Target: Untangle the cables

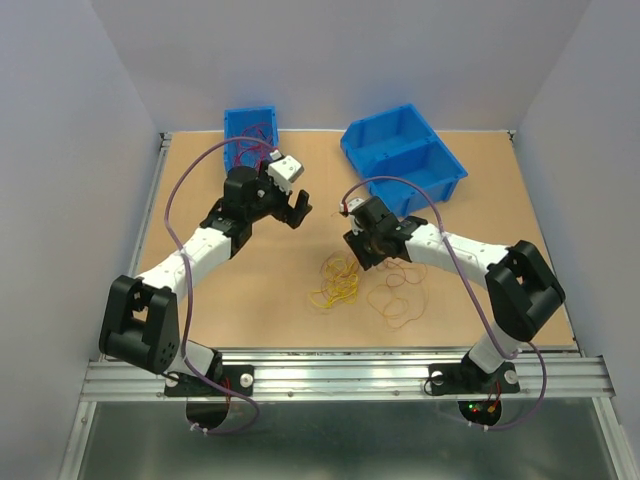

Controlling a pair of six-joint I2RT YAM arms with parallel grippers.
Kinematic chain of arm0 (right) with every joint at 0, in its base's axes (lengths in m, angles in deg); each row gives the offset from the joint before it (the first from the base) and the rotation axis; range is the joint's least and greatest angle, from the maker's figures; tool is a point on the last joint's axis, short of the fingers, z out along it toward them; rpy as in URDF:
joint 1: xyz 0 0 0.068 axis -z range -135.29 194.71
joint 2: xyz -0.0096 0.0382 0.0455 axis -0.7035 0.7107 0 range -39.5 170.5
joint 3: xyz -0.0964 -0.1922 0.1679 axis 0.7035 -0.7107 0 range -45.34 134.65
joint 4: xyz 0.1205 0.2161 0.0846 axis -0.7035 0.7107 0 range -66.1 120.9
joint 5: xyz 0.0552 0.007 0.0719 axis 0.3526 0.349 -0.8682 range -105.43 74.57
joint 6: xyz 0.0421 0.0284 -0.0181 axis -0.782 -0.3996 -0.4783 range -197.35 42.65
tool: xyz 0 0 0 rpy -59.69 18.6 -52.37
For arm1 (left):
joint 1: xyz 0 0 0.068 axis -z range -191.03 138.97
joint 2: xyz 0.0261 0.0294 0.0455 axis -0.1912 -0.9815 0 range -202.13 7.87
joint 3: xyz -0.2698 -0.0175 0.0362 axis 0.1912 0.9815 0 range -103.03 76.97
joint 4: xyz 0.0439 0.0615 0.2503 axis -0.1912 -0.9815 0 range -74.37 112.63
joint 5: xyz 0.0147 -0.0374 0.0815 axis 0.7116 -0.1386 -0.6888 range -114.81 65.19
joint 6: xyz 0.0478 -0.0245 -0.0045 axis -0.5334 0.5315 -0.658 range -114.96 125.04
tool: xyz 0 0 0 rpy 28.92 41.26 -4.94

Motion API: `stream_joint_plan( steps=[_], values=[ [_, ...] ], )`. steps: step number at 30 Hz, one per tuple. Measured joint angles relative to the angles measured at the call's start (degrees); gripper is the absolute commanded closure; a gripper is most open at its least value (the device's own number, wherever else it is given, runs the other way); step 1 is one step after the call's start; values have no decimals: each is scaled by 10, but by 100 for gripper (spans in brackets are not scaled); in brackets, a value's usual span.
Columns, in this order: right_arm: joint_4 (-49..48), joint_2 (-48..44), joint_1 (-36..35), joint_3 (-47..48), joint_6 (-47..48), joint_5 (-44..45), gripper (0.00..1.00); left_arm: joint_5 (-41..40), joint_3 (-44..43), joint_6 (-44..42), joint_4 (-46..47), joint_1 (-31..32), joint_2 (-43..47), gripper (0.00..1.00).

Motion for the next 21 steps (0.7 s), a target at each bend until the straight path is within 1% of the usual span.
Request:
stream_joint_plan(
  steps=[3,7,8,10,11,14,17,19,21],
  values=[
    [0,0,0,0,2,-4,54,3,0,-10,0,12,0,4],
    [0,2,0,0,16,-10,71,7,0,-19,0,22,0,4],
    [-1,6,0,0,23,-16,79,8,0,-21,0,22,0,4],
    [0,21,-1,3,35,-26,91,9,0,-24,0,22,0,4],
    [-1,28,-1,6,43,-29,99,10,0,-25,0,22,0,4],
    [0,44,-3,8,57,-42,99,14,0,-30,0,22,0,4],
    [-9,14,-3,3,68,-71,100,22,3,-35,0,23,3,4],
    [-40,-58,-4,-28,75,-100,99,31,10,-38,-1,25,12,4],
    [-77,-171,-4,-68,78,-139,99,45,17,-43,0,27,23,4]
  ],
)
